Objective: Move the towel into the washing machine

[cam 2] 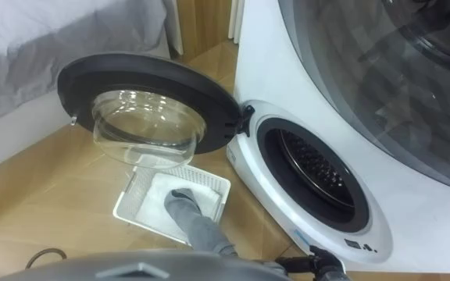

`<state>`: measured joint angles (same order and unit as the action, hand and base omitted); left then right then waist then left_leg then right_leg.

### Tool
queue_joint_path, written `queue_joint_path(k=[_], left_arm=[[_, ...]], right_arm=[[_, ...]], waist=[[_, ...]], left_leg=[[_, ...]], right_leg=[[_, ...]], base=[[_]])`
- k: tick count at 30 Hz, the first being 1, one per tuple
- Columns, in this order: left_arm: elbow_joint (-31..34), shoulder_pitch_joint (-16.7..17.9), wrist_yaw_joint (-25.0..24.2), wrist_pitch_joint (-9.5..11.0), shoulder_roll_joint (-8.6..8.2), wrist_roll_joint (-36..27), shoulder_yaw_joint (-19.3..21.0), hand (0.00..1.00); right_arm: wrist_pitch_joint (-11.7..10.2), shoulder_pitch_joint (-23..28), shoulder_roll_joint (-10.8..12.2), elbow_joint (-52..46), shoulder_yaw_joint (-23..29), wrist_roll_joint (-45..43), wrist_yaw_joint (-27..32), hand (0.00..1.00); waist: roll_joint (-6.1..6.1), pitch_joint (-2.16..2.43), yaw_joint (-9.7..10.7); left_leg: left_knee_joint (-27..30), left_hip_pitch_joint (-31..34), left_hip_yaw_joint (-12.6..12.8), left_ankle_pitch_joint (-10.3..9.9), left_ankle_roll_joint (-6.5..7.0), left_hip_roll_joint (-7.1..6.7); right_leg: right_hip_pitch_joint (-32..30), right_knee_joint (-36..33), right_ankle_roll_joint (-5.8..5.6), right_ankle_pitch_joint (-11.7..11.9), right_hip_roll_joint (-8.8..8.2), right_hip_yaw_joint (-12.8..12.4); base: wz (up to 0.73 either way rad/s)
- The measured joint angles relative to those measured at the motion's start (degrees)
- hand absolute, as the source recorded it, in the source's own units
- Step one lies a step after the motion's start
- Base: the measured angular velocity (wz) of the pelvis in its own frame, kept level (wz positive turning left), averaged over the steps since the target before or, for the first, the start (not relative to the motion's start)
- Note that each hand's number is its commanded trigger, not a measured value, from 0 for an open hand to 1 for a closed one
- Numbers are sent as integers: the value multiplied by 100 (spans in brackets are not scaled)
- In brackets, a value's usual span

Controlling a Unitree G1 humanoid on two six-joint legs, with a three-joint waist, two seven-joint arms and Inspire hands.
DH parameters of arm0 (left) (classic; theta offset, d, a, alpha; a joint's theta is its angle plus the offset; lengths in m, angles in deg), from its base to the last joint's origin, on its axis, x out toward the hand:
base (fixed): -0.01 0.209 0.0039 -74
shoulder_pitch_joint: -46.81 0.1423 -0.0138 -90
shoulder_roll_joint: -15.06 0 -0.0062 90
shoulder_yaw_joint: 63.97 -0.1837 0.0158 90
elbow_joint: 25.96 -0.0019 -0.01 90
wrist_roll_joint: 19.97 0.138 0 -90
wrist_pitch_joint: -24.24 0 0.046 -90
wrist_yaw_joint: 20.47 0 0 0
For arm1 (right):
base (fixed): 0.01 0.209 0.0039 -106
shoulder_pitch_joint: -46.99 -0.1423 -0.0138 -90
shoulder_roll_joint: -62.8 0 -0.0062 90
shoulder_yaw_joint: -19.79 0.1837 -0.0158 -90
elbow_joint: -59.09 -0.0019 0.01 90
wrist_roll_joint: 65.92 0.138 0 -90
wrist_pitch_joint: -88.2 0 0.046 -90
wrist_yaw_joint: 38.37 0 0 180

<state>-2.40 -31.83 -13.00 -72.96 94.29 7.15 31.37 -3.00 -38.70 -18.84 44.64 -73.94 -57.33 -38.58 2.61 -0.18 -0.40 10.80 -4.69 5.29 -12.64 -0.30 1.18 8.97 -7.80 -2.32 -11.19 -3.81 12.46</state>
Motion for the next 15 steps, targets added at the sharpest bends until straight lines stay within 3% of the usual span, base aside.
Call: queue_joint_path(k=[9, 15], left_arm=[[-5, -39, -90, 7, 7, 5, -8, 0], [5, -59, -66, 59, 24, 11, -220, 0]], right_arm=[[-1, -19, -4, 12, 4, 5, -42, 0], [-11, -54, -27, -8, 5, 10, 47, 0]], waist=[[-5, -6, 11], [-82, -19, 16]], left_leg=[[19, 23, 0, -1, 0, 3], [98, 158, -11, -11, -2, 7]], right_leg=[[-14, -4, 1, 1, 2, -7], [-120, -18, 16, 10, 3, 20]], base=[[0], [0]])
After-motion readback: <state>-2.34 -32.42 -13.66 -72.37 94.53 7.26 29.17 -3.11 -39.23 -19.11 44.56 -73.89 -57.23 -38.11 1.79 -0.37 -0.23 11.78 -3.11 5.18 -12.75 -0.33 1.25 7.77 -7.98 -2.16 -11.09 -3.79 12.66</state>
